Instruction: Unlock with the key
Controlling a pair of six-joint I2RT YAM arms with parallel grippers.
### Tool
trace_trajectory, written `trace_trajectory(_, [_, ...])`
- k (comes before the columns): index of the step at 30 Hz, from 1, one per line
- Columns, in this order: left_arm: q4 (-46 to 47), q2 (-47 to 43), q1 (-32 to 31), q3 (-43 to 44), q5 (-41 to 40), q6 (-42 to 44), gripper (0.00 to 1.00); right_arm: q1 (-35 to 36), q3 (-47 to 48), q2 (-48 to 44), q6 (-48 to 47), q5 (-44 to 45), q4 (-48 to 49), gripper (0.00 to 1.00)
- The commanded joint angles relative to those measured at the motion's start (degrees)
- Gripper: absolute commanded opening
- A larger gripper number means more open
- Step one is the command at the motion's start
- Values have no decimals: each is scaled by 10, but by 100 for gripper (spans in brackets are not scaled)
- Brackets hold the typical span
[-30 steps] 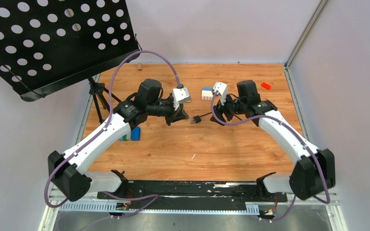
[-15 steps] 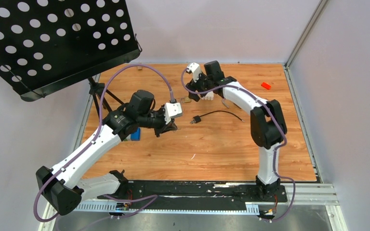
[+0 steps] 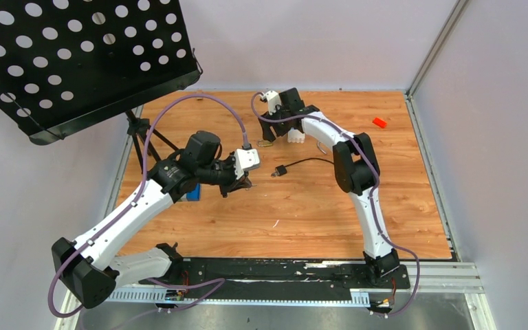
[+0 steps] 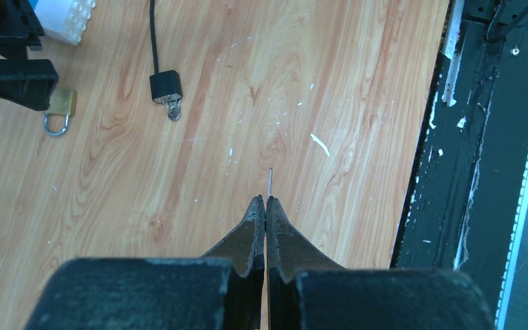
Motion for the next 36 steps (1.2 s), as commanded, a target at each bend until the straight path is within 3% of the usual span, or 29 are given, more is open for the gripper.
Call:
trace_trajectory(1, [18,-15,1,-4,-4,9,0,5,28,17,38,-13,-14,67])
trace_trajectory(17, [25,-31,1,-12,-8,7,0,27,22,51,39,41,-24,60])
trace_trajectory(31, [27,-42,1,-11,-9,4,0,28,-79,-5,19,65,-14,24])
trace_trajectory(36, [27,-48,0,-10,-10,4,0,27,-143,-53,25,50,-13,19])
